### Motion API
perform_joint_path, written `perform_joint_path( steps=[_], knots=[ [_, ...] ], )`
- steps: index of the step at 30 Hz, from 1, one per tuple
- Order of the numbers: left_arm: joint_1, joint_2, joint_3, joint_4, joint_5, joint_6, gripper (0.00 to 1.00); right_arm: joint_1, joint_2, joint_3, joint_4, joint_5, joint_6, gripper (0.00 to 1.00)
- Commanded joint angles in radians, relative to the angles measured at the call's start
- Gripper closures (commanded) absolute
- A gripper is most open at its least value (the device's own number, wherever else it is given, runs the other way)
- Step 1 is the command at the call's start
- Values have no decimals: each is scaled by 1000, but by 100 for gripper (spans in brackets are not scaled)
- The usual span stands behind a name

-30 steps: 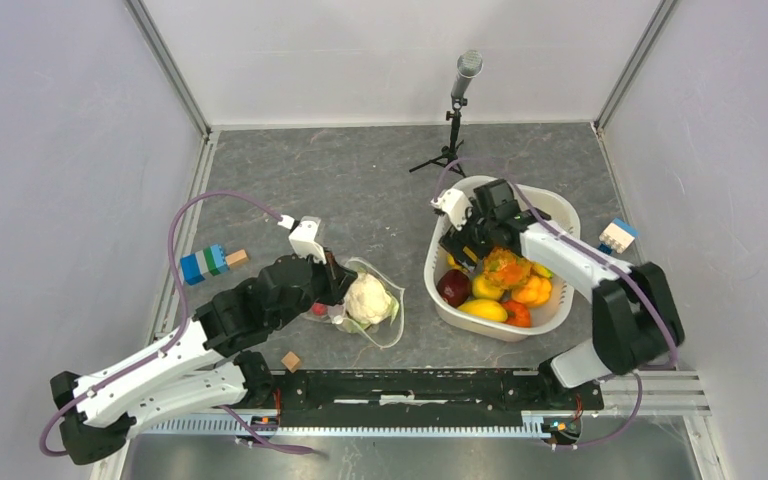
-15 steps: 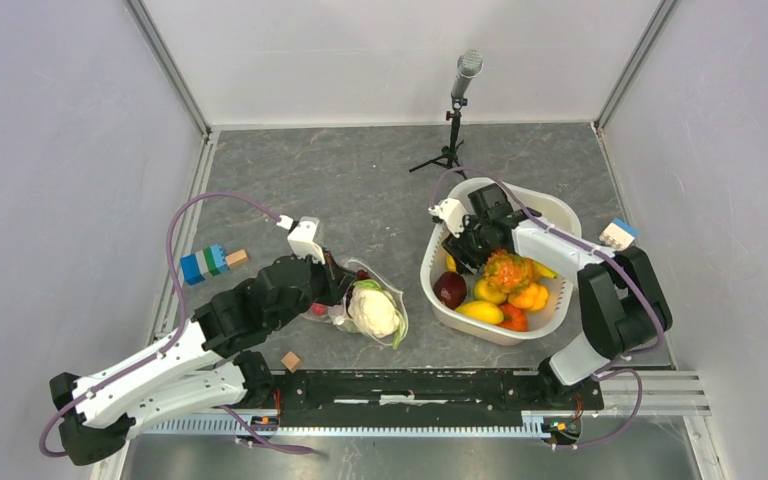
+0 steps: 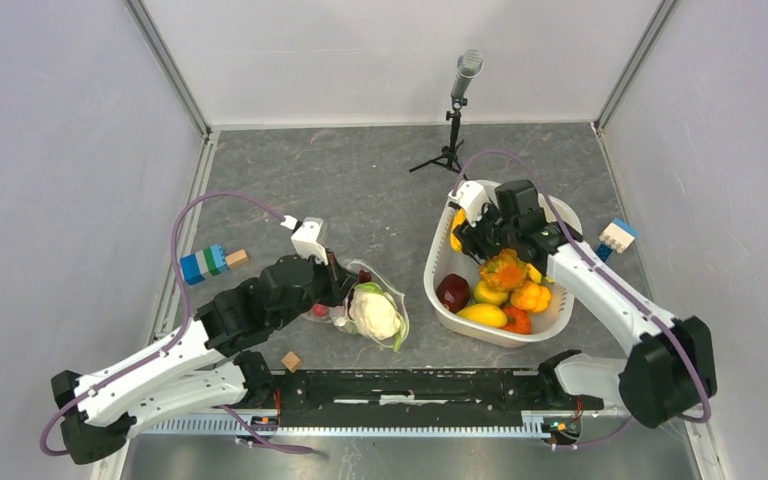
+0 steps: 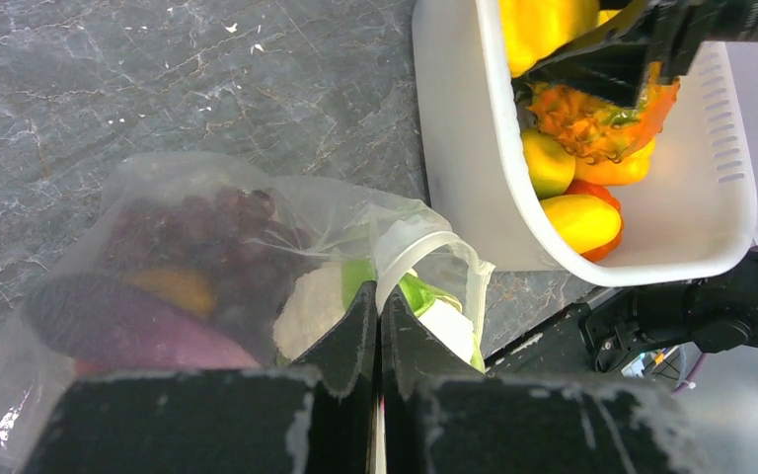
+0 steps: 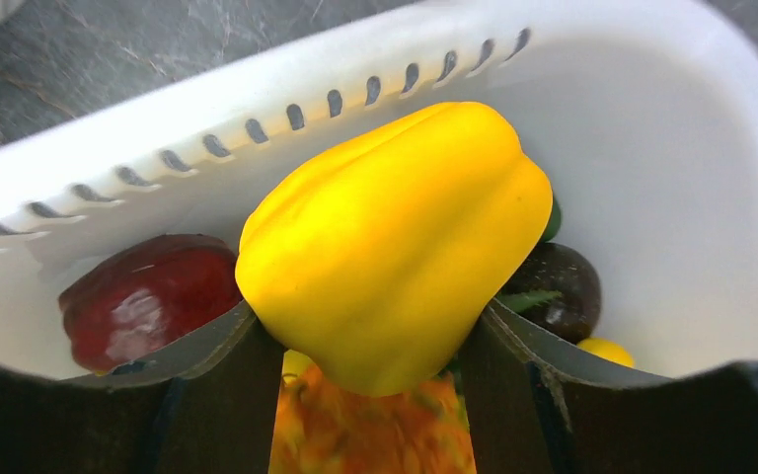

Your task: Place the food in the zip-top bag and seal the zipper

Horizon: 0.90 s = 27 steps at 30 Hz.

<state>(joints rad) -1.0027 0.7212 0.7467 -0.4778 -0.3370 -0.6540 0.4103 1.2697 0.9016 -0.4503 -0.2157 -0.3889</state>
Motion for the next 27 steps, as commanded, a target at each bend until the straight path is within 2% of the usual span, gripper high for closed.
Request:
perform_joint_path(
  steps=[1,6,8,10,13,17,19,22,27],
  knots=[
    [6,4,22,34,12,10,98,-3,-101,23,24,10,47,70],
    [6,8,31,34,26,14,98,-1,-227,22,45,-56,100,71],
    [6,13,36,34,26,15,98,-1,-299,1,93,-180,147,71],
    [6,19,40,34,26,14,98,2,-362,-39,175,-368,217,71],
    [6,30,49,34,21,13,98,75,-420,-105,276,-513,317,71],
    [6,46,63,30,8,2,98,343,-412,-132,240,-393,311,70],
    [6,55,74,30,11,3,98,440,-378,-144,245,-346,324,71],
    [6,65,90,22,24,7,98,538,-346,-184,319,-301,358,72],
    [7,64,102,13,48,7,98,615,-222,-149,354,-254,367,72]
  ],
)
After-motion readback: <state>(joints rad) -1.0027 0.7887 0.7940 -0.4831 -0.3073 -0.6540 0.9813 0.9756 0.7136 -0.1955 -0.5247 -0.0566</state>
